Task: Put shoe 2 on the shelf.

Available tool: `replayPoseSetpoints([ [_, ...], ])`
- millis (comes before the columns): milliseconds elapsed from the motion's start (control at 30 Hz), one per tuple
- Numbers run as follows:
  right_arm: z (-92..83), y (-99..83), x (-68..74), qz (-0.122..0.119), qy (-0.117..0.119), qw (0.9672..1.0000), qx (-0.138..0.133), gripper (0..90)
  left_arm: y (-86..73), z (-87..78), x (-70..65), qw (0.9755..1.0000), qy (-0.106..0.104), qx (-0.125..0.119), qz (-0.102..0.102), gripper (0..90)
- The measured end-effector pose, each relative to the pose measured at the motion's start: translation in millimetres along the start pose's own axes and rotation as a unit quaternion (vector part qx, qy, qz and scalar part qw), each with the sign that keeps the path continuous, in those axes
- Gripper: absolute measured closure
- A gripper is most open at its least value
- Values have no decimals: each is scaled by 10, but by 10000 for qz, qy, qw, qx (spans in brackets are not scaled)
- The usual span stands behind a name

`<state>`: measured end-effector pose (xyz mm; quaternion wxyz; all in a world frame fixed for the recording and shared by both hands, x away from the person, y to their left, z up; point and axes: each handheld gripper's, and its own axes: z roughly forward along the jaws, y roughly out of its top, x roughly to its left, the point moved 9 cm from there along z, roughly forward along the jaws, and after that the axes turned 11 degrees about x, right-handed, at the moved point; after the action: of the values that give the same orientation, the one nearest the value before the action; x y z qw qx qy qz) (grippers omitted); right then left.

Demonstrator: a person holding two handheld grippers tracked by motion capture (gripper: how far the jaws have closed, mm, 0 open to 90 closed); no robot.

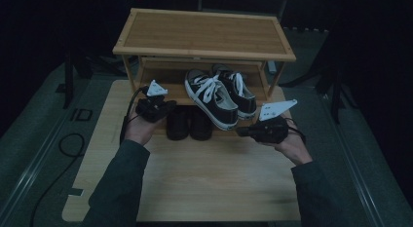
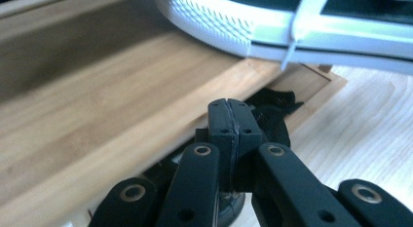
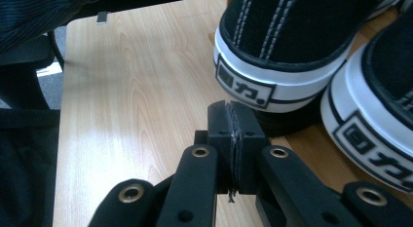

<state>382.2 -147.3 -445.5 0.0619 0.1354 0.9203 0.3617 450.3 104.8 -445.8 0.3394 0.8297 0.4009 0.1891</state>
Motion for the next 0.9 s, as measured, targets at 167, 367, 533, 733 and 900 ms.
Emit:
replayPoseSetpoints([
  [167,27,17,2,2,-17,10000,-1,896,68,1,56,10000,65,5,13,899],
  [367,40,59,7,-4,7,10000,-65,897,114,61,160,9998,178,87,-61,899],
  [533,55,80,4,-22,-4,10000,-70,899,148,98,219,9995,244,151,-105,899],
  [733,65,94,16,-36,17,10000,-64,900,157,143,289,9991,334,136,-199,899],
  [900,98,119,44,-83,57,9999,-66,900,157,184,333,9988,355,173,-291,899],
])
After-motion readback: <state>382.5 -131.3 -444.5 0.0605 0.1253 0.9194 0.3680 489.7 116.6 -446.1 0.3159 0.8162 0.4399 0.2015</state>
